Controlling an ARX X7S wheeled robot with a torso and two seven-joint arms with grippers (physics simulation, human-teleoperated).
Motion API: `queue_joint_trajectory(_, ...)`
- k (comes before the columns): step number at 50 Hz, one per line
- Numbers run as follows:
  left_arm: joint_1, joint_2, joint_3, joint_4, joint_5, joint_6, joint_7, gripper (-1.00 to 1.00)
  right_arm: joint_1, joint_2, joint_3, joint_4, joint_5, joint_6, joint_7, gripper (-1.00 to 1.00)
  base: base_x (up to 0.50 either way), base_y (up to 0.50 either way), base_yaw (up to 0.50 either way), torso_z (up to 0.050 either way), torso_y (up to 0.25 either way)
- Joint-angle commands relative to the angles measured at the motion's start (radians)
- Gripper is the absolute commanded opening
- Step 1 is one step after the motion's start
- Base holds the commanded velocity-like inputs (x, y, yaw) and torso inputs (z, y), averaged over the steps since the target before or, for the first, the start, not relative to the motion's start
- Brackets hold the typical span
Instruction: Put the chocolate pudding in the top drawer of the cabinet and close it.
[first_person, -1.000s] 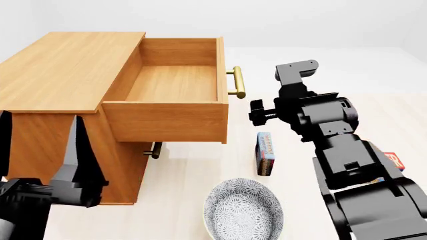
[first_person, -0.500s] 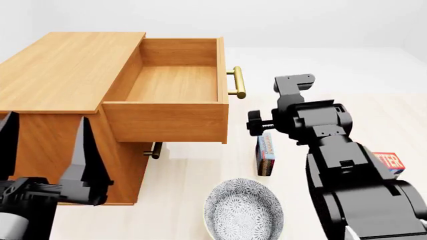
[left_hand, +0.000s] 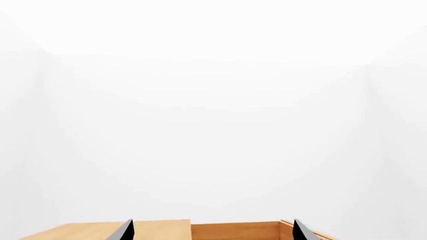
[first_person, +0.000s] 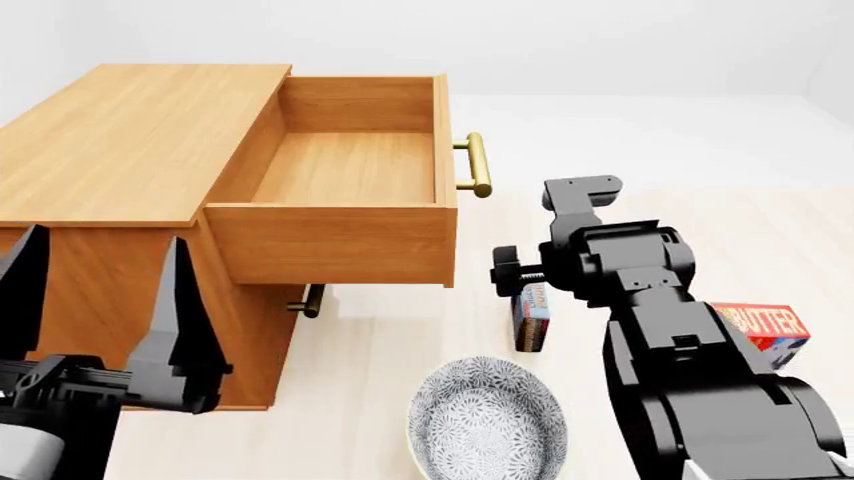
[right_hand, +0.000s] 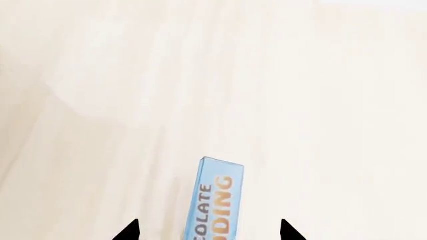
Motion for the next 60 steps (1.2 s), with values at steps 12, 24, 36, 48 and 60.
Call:
queue_joint_trajectory(12,0.013,0.01,-0.009,-0.013,-0.008,0.0,-0.003,1.0,-0.047,0.002,0.005,0.001,-0.011,0.02,-0.019,1.0,0.0,0.0,0.0,0.0,0.0)
queue_joint_trajectory(24,0.017,0.007,-0.016,-0.004,0.015,-0.043,-0.026,1.0,-0.066,0.008,0.02,0.001,-0.008,0.021,-0.017,1.0,0.0,0.0,0.0,0.0,0.0)
queue_joint_trajectory(36,0.028,0.02,-0.016,-0.031,0.035,0.021,0.015,1.0,-0.072,0.011,0.022,0.001,-0.01,0.01,-0.024,1.0,0.0,0.0,0.0,0.0,0.0)
queue_joint_trajectory(48,0.029,0.026,-0.015,-0.018,0.048,-0.03,0.022,1.0,-0.078,0.013,0.023,0.001,-0.011,-0.001,-0.023,1.0,0.0,0.0,0.0,-0.04,0.0)
queue_joint_trajectory(60,0.034,0.03,-0.016,-0.021,0.054,-0.029,0.034,1.0,-0.078,0.008,0.018,0.001,-0.011,0.001,-0.031,1.0,0.0,0.0,0.0,-0.05,0.0)
